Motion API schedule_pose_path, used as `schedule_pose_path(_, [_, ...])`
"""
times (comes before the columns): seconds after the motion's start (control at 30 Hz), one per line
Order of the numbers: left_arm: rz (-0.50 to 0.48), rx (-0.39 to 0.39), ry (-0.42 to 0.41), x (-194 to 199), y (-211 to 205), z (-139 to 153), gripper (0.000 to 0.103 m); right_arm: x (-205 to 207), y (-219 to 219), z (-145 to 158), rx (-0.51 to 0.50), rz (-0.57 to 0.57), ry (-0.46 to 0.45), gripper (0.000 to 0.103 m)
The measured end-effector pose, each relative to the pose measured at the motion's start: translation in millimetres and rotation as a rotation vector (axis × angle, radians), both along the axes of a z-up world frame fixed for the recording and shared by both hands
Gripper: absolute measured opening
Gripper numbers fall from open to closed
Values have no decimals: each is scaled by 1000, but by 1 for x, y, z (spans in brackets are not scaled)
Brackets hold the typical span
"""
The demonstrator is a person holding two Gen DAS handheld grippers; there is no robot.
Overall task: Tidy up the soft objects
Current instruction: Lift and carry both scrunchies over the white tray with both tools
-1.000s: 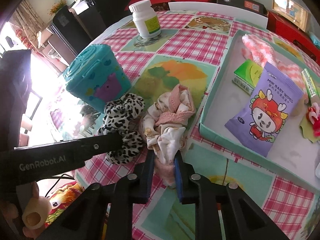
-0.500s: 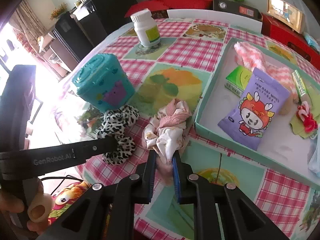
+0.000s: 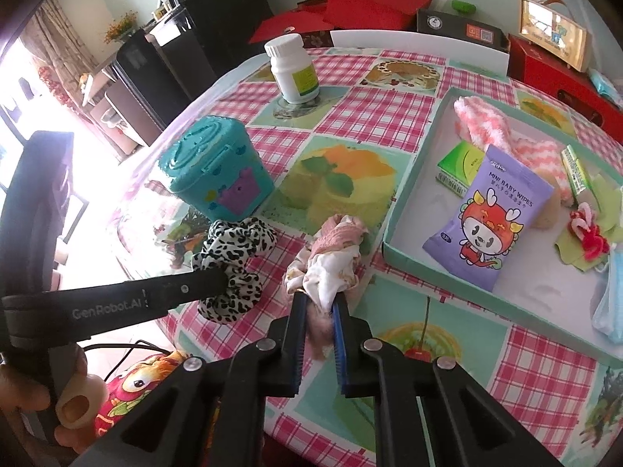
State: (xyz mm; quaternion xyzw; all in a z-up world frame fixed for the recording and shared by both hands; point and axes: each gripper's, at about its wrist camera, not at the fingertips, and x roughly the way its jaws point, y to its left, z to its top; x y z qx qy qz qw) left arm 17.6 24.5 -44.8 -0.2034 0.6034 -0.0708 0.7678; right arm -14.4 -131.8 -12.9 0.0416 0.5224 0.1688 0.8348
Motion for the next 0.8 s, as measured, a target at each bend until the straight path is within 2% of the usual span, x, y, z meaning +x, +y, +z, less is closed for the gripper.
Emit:
schedule_pose_path(0.2, [2,-4,2,-5,3,2,18,0,2,-3,3,-3,12,13])
schedule_pose_path(0.43, [-15,-20,-33,-8,0,18,18,0,-6,14,27,-22,-20,12])
schedule_pose_path(0.8, [-61,-58,-160,-13,-7,73,18,-9,-26,59,37,-70,-126,12])
